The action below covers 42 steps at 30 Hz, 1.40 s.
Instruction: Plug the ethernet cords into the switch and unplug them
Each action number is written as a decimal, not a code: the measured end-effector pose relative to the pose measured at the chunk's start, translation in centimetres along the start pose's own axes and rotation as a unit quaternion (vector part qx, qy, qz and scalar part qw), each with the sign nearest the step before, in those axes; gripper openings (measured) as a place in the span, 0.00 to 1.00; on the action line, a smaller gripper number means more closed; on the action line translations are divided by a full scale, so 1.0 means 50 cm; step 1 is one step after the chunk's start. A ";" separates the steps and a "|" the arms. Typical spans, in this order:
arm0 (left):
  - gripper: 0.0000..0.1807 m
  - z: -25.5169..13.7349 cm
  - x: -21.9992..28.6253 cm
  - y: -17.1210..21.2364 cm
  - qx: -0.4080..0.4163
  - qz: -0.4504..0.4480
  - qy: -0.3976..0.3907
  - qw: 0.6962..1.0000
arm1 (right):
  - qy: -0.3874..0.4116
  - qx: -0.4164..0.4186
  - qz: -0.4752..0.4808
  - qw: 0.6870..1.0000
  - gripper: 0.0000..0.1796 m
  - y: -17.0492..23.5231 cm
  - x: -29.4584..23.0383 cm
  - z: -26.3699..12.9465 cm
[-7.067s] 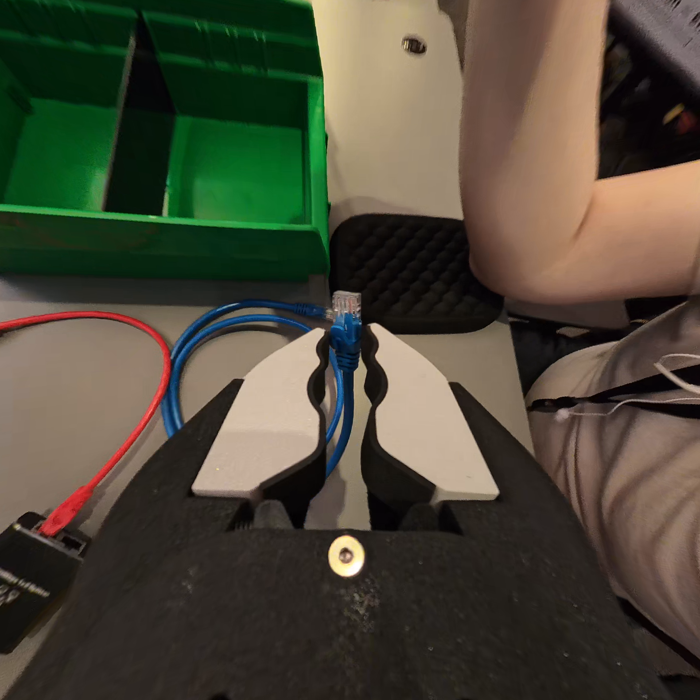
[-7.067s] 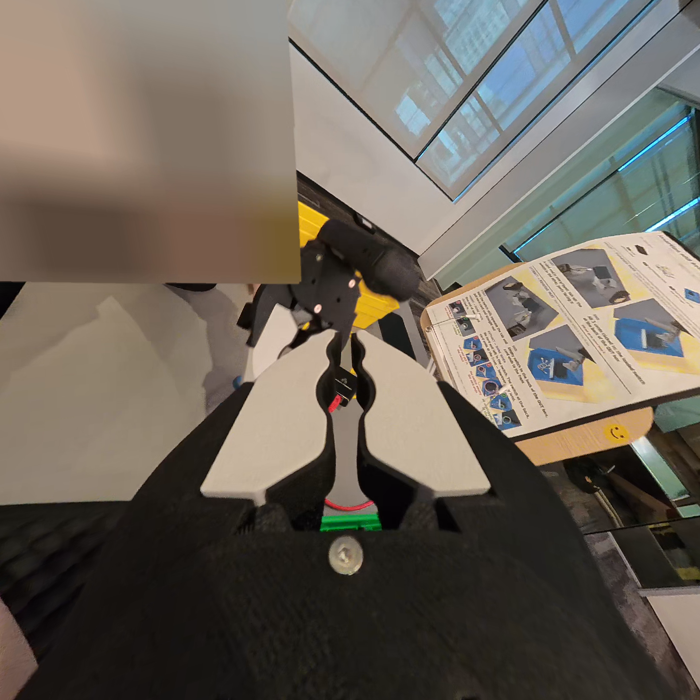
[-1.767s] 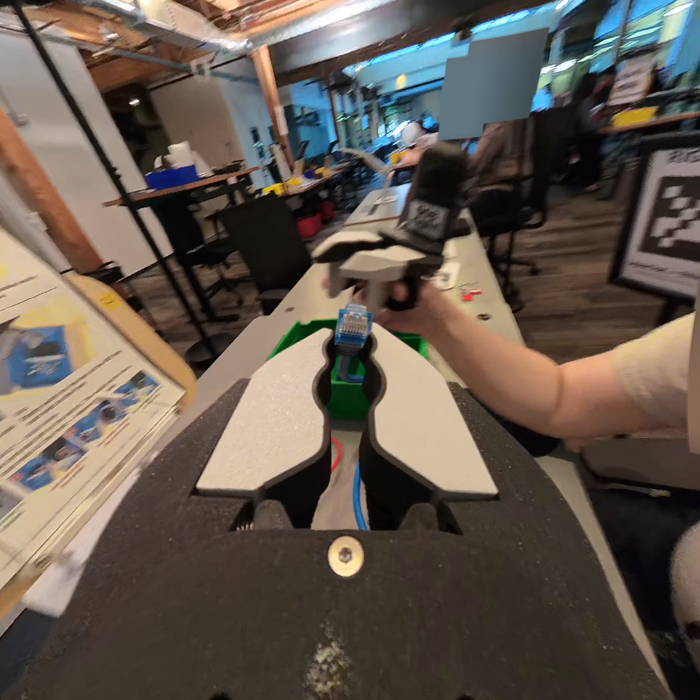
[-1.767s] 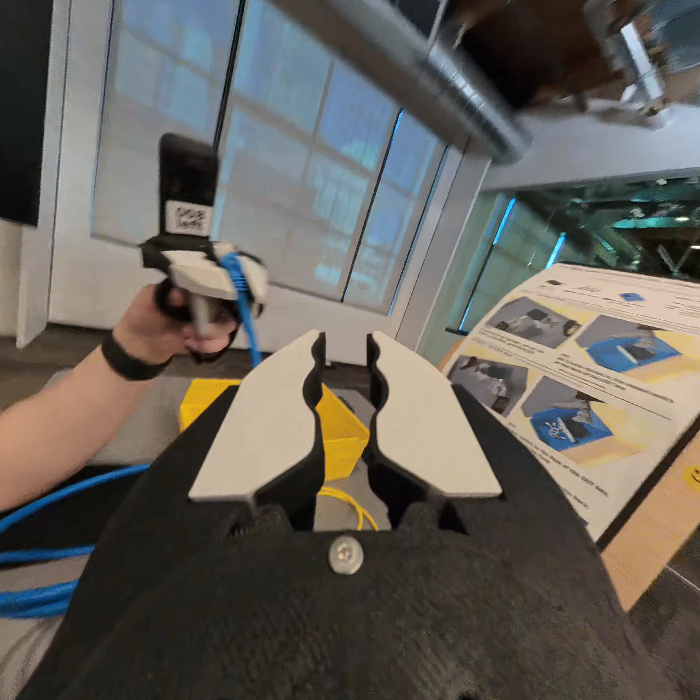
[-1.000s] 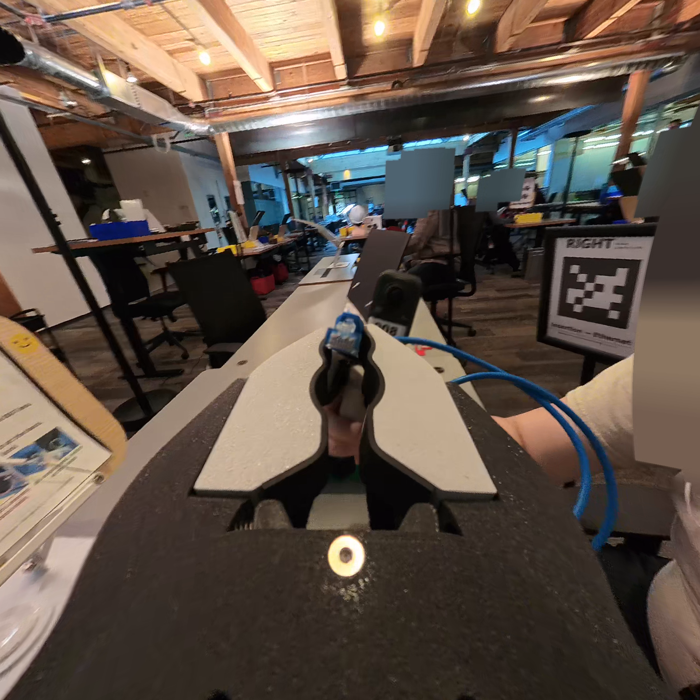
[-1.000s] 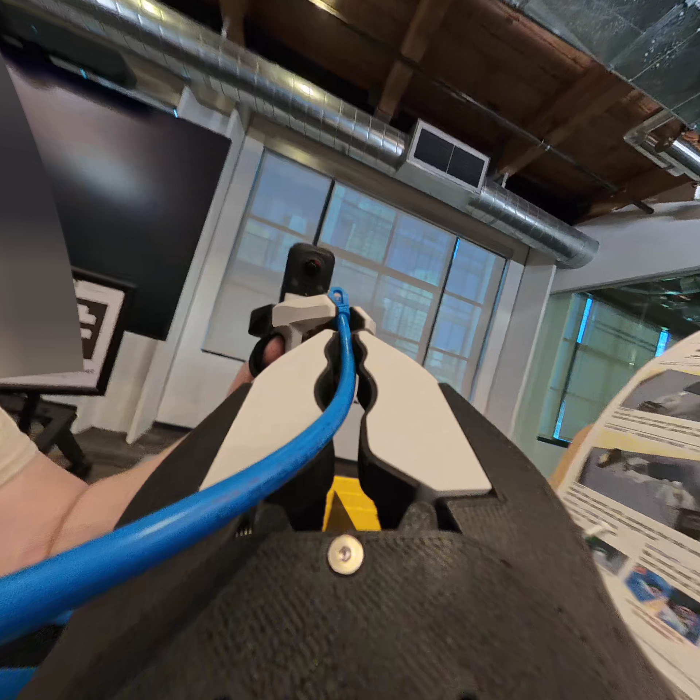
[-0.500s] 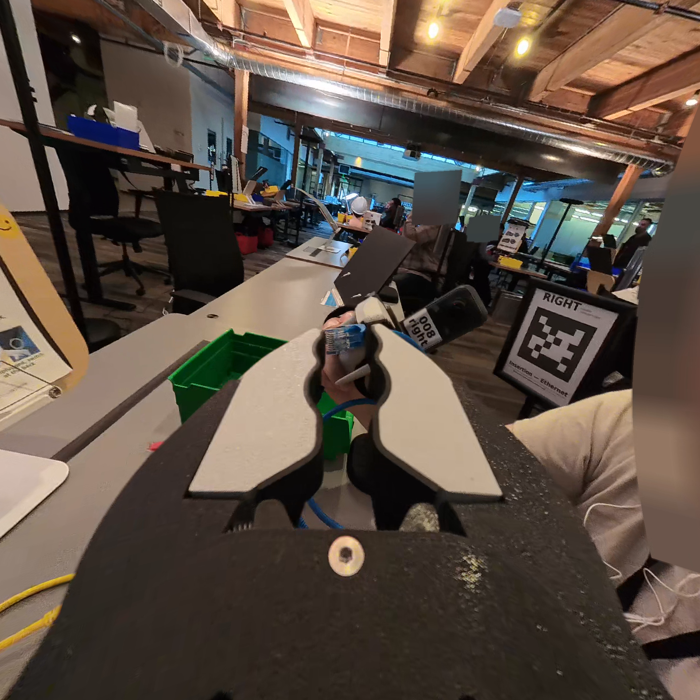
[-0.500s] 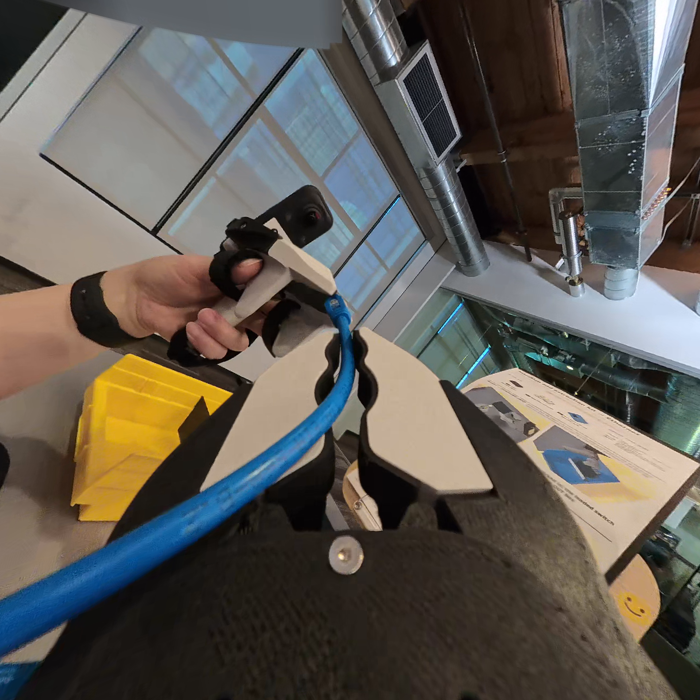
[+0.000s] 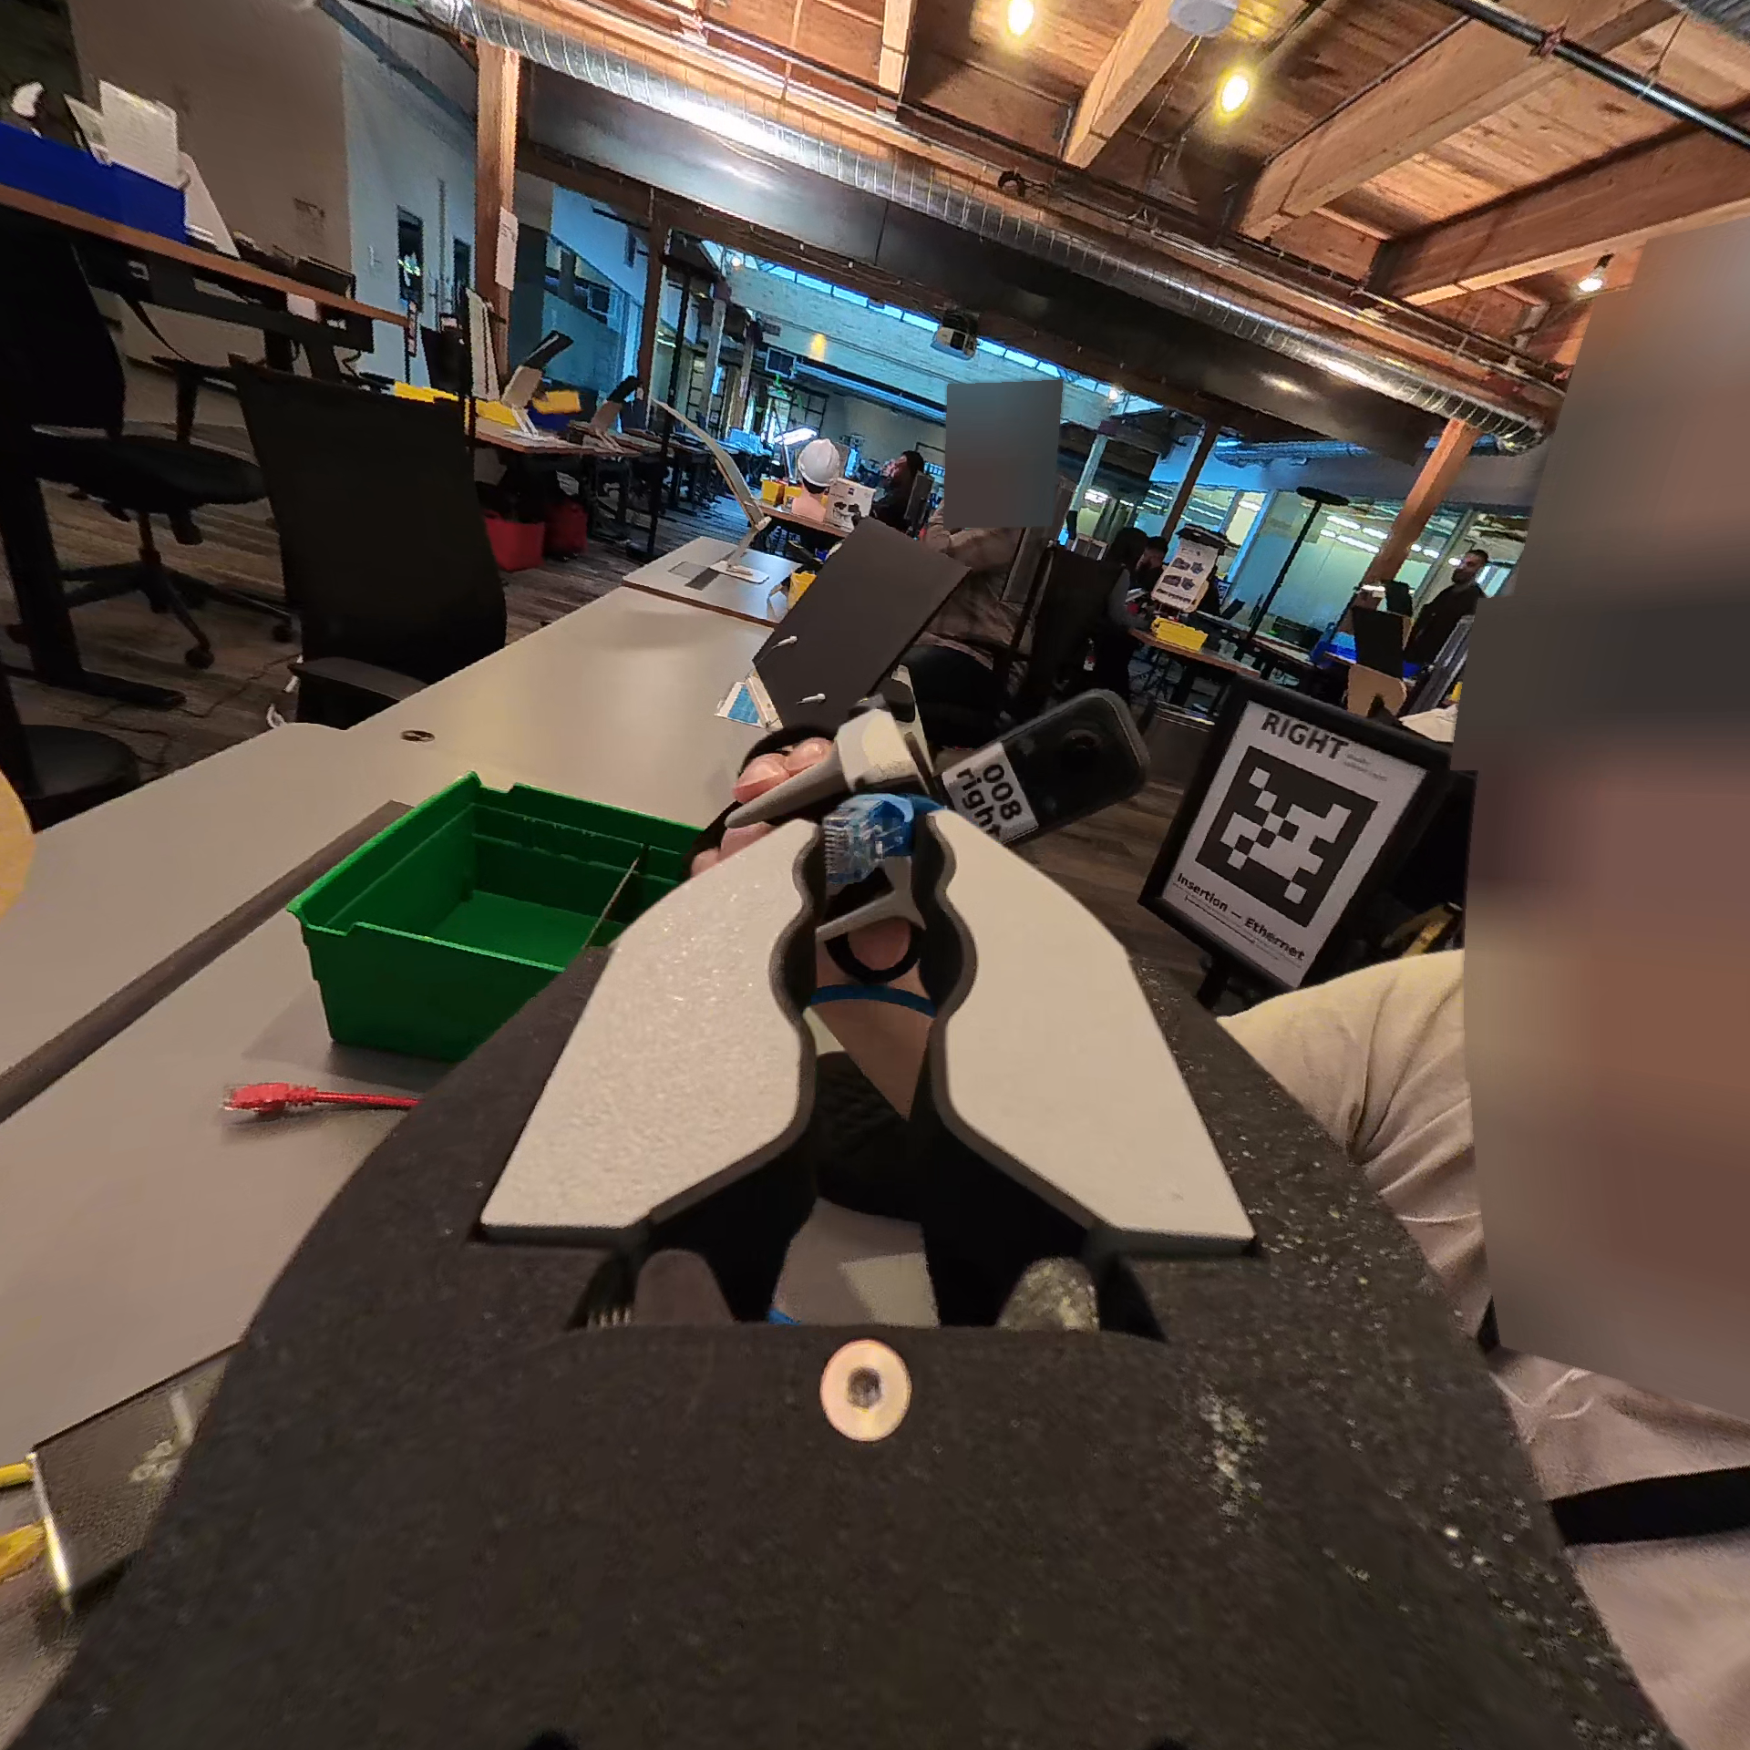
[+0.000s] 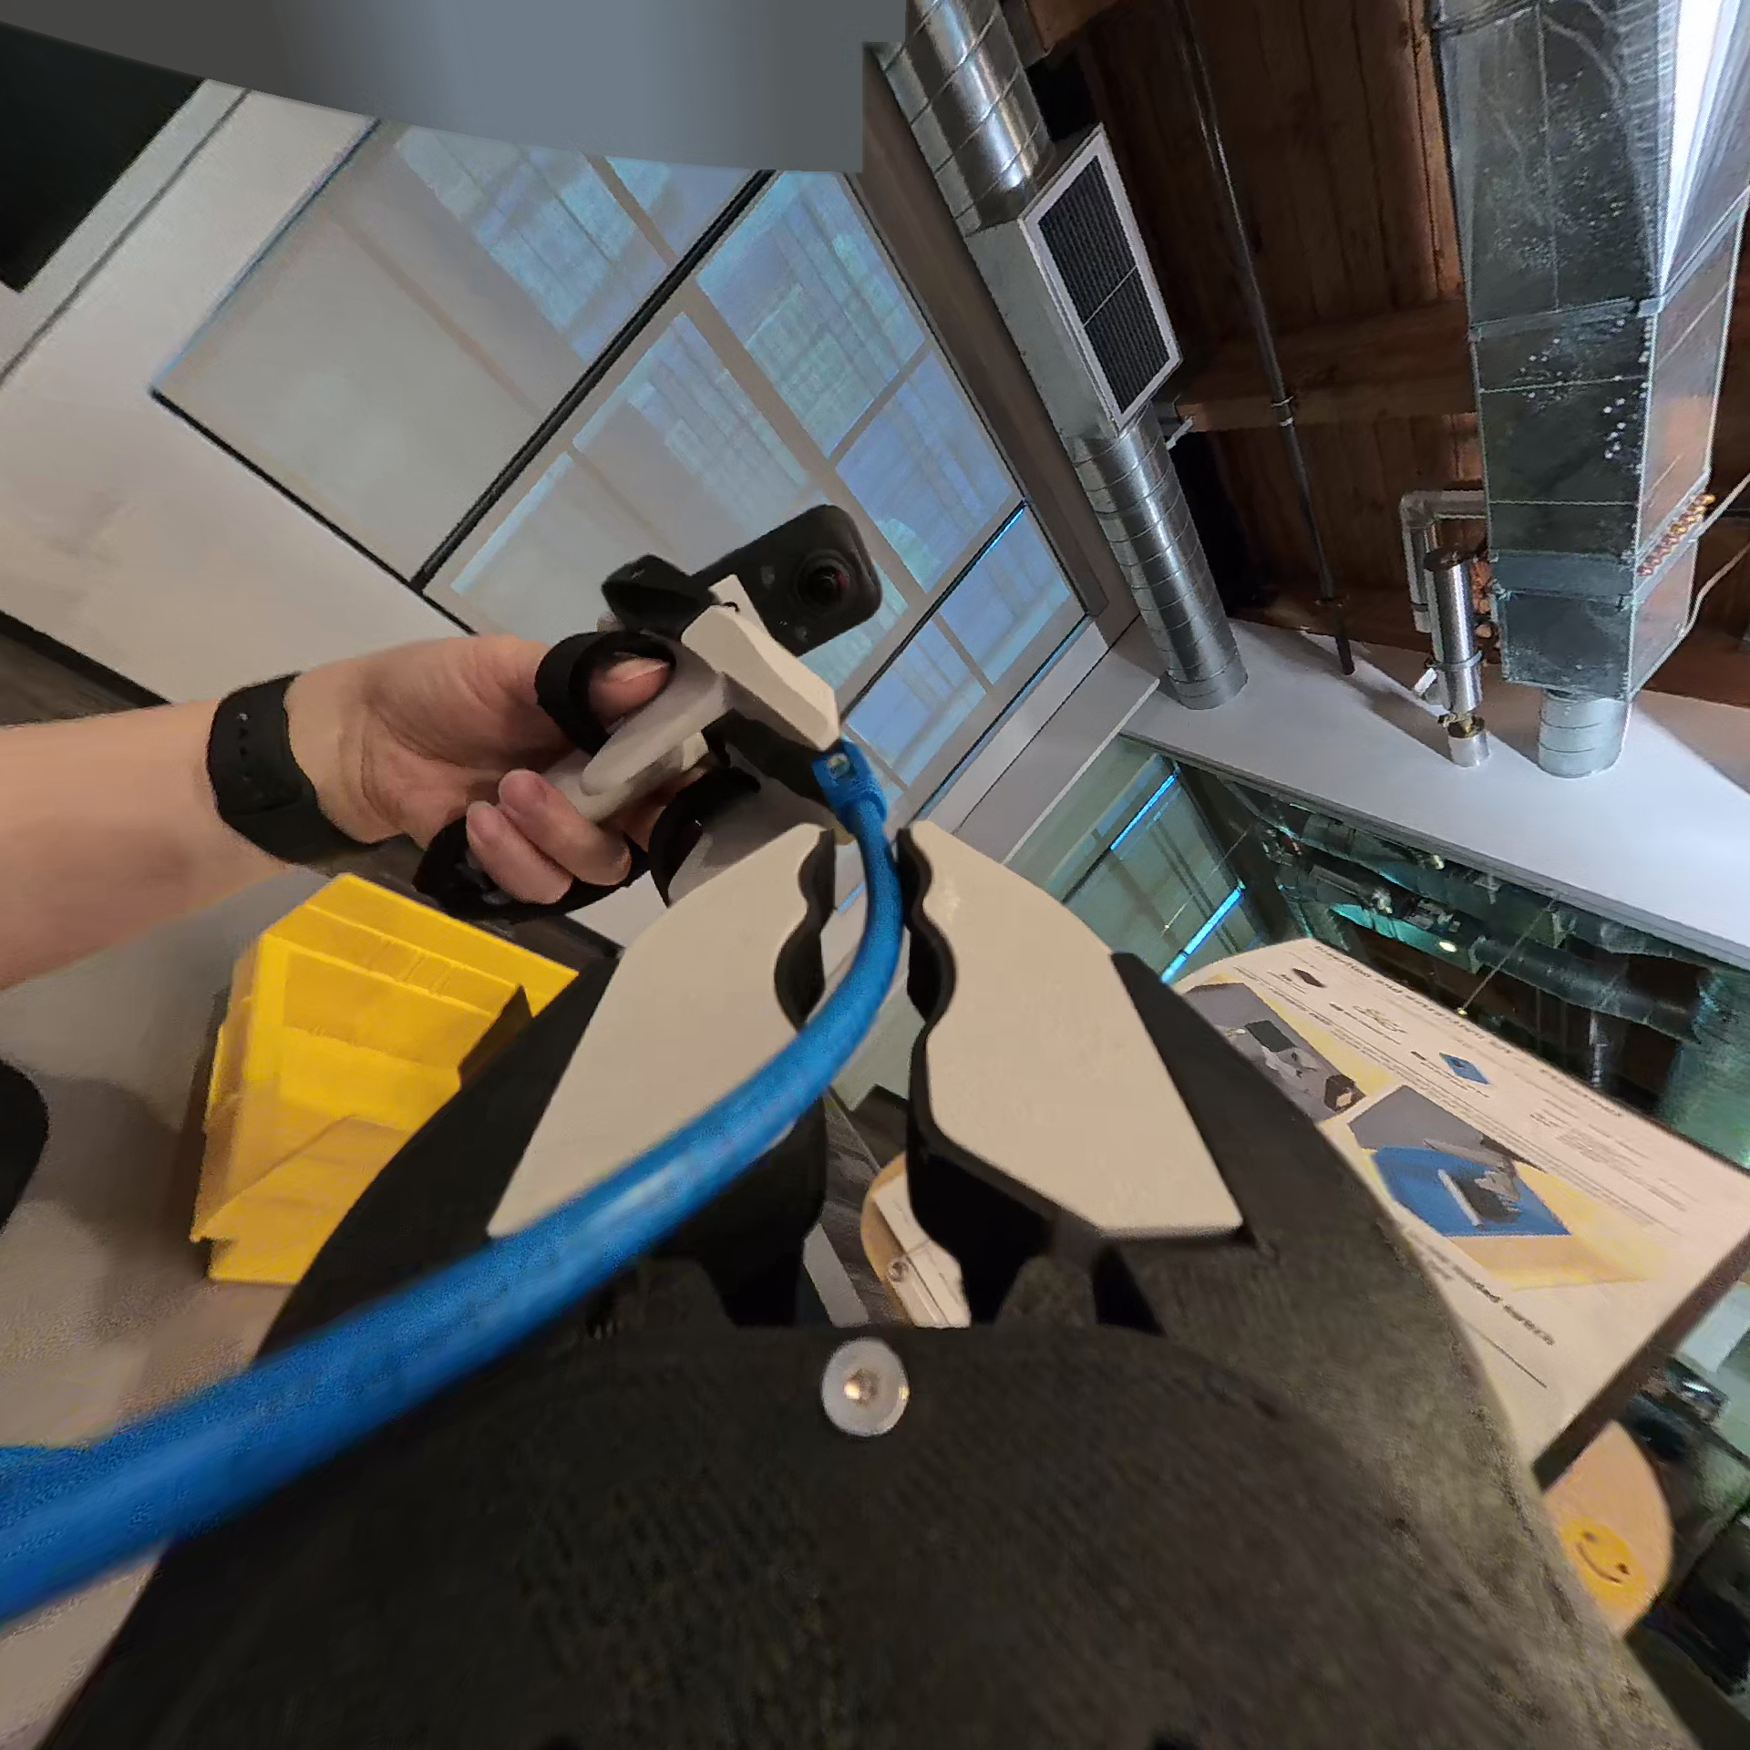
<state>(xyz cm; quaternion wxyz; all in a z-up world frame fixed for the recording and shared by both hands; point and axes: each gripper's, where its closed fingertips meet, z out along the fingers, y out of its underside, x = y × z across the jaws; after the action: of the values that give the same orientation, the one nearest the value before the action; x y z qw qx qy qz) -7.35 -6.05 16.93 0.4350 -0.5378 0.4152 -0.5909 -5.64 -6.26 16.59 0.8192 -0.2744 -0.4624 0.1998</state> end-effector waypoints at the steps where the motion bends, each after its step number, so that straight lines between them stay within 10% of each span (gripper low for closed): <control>1: 0.09 0.006 0.000 0.005 -0.004 -0.007 0.002 1.000 | -0.002 -0.006 -0.013 1.000 0.10 0.004 -0.003 0.002; 31: 0.12 0.032 -0.039 0.047 -0.055 -0.020 -0.035 0.998 | -0.020 -0.116 -0.102 0.988 0.07 0.054 -0.009 -0.001; 42: 0.31 -0.026 -0.206 0.117 -0.191 0.151 -0.280 0.929 | 0.032 -0.026 -0.020 0.999 0.07 -0.065 0.104 -0.097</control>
<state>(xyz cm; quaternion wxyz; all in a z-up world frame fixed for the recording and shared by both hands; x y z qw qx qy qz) -7.81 2.27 8.39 0.5066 -0.6853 0.4579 -0.2530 1.36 -7.04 19.97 0.8298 -0.2928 -0.4464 0.1623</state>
